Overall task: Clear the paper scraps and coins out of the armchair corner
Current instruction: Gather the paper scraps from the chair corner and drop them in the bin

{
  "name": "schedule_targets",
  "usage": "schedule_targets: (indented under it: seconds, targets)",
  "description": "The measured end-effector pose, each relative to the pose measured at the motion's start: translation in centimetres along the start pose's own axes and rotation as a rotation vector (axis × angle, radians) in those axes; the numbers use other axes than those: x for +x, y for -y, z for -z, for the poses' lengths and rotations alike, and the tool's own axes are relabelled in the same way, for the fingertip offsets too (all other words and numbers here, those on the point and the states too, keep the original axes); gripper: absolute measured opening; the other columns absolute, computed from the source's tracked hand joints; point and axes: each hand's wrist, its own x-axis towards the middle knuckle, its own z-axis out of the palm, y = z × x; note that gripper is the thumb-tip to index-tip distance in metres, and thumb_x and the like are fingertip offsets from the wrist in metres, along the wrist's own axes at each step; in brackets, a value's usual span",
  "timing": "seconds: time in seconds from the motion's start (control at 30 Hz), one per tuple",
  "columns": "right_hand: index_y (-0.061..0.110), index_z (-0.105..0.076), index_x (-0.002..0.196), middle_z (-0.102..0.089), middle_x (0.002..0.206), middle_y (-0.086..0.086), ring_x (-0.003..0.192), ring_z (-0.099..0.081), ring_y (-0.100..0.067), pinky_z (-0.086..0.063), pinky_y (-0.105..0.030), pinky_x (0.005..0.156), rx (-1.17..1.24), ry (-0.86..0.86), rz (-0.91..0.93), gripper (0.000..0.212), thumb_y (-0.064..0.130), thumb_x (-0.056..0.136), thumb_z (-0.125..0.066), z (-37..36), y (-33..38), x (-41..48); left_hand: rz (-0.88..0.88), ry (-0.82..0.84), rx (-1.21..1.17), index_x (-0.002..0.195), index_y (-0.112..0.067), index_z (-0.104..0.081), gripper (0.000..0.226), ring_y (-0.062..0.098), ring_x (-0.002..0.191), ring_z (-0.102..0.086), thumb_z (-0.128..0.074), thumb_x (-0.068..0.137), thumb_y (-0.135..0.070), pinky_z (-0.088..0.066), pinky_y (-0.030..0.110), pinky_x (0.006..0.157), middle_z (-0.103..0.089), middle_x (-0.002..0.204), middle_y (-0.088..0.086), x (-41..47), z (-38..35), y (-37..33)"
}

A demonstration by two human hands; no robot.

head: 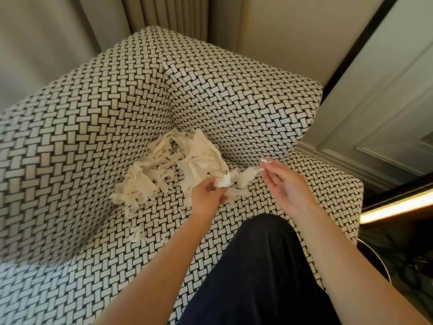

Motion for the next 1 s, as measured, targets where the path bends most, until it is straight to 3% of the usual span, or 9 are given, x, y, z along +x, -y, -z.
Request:
schedule_targets:
  seconds: [0.07,0.17,0.33,0.5,0.6,0.7,0.83,1.0]
  targets:
    - [0.000,-0.063,0.099,-0.068,0.098,-0.009,0.095,-0.066,-0.016,-0.053,-0.027,0.086,0.106,-0.015,-0.009,0.034,0.001,0.065,-0.067,0.0,0.1,-0.6,0.074,0.057,-0.185,0.098,-0.008,-0.063,0.011,0.012,0.064,-0.052,-0.063,0.087,-0.005,-0.051,0.026,0.069,-0.061,0.081,0.003,-0.9,-0.3,-0.8]
    - [-0.001,-0.062,0.103,-0.068,0.100,-0.010,0.094,-0.067,-0.016,-0.054,-0.026,0.082,0.180,-0.032,-0.018,0.037,-0.001,0.067,-0.068,0.3,0.2,-1.3,0.143,0.164,-0.362,0.112,-0.002,-0.057,0.025,0.011,0.065,-0.052,-0.062,0.088,-0.006,-0.052,0.023,0.067,-0.062,0.091,0.008,-1.7,-1.0,-1.7]
    - [0.000,-0.062,0.105,-0.071,0.094,-0.007,0.085,-0.069,-0.012,-0.053,-0.023,0.076,0.271,-0.053,0.018,0.033,-0.002,0.073,-0.067,2.5,2.0,-2.7,0.113,0.319,-0.385,0.101,-0.004,-0.062,0.012,0.012,0.071,-0.053,-0.059,0.090,-0.007,-0.051,0.022,0.068,-0.063,0.094,0.009,-3.1,-4.3,-4.0]
    - [0.003,-0.064,0.101,-0.071,0.097,-0.006,0.092,-0.069,-0.013,-0.051,-0.026,0.085,0.209,-0.049,0.161,0.035,0.003,0.067,-0.069,6.4,4.9,-4.5,0.089,0.494,-0.215,0.097,-0.005,-0.061,0.007,0.013,0.071,-0.054,-0.056,0.091,-0.004,-0.049,0.024,0.070,-0.062,0.095,0.010,-4.5,-9.6,-5.9]
    - [0.001,-0.062,0.116,-0.068,0.112,-0.009,0.108,-0.063,-0.021,-0.047,-0.033,0.097,-0.001,-0.024,0.272,0.039,0.004,0.077,-0.064,9.5,6.3,-5.7,0.078,0.626,-0.063,0.107,-0.005,-0.059,0.016,0.015,0.080,-0.056,-0.055,0.092,-0.004,-0.049,0.024,0.073,-0.062,0.101,0.011,-5.6,-13.6,-5.9]
    - [0.008,-0.059,0.124,-0.067,0.116,-0.005,0.110,-0.062,-0.020,-0.047,-0.036,0.096,-0.304,-0.049,0.387,0.045,0.007,0.079,-0.066,13.0,7.2,-7.1,0.044,0.758,0.126,0.120,-0.006,-0.057,0.030,0.014,0.088,-0.061,-0.057,0.091,-0.008,-0.052,0.024,0.077,-0.064,0.109,0.009,-7.0,-17.8,-5.1]
    - [0.022,-0.063,0.118,-0.068,0.112,0.006,0.105,-0.063,-0.011,-0.050,-0.032,0.089,-0.547,-0.241,0.476,0.044,0.010,0.077,-0.072,17.9,7.9,-8.5,0.008,0.863,0.316,0.125,-0.007,-0.055,0.035,0.015,0.099,-0.064,-0.057,0.091,-0.010,-0.054,0.024,0.080,-0.065,0.115,0.007,-9.1,-23.3,-3.1]
    - [0.020,-0.069,0.104,-0.070,0.099,0.002,0.095,-0.065,-0.014,-0.052,-0.032,0.083,-0.585,-0.467,0.493,0.028,0.016,0.077,-0.074,24.1,8.0,-9.8,-0.041,0.934,0.530,0.126,-0.010,-0.056,0.037,0.017,0.108,-0.059,-0.059,0.089,-0.007,-0.049,0.033,0.097,-0.062,0.117,0.006,-11.4,-28.4,0.6]
